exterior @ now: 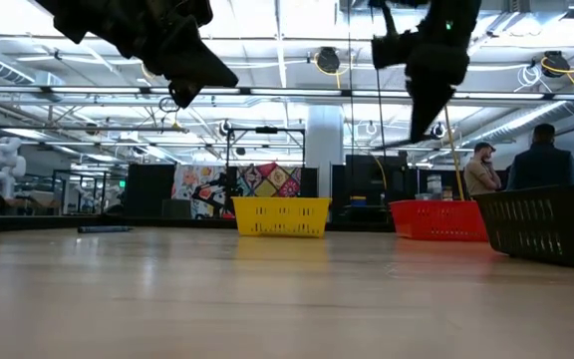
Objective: Sort crayons
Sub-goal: Put the blue crayon into the red bin
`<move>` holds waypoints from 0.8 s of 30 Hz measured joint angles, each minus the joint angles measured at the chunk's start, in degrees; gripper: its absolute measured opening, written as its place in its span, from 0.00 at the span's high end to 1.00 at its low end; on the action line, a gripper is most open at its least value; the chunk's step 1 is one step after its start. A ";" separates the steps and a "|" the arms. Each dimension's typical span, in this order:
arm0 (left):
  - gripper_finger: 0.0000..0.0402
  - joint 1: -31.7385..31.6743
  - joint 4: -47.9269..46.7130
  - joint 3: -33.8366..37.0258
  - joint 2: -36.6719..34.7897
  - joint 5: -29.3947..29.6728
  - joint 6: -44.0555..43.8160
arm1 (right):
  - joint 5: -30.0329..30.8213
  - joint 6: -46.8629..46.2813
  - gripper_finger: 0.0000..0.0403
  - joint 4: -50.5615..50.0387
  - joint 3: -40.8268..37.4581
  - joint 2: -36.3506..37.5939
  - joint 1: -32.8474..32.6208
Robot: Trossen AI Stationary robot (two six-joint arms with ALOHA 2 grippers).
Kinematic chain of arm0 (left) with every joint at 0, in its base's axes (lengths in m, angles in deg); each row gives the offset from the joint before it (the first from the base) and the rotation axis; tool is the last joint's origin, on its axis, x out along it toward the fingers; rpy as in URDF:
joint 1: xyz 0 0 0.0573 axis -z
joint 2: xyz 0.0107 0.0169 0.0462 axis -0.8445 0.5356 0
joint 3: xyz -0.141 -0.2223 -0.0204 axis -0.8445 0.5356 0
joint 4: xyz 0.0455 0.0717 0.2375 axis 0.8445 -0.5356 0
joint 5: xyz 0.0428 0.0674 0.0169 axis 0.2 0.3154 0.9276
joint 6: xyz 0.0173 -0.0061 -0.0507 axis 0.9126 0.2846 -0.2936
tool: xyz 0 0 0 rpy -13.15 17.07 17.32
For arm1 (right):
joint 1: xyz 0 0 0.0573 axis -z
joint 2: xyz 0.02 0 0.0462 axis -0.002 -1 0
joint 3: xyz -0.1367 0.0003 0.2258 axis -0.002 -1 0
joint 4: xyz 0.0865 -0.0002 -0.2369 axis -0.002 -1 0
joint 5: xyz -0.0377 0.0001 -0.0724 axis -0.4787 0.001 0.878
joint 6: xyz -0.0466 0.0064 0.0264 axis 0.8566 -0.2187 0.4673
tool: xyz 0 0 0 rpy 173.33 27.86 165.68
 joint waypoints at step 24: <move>1.00 0.00 -4.66 0.00 -0.02 -0.07 -1.57 | -0.16 13.23 1.00 -5.11 -10.10 0.04 22.65</move>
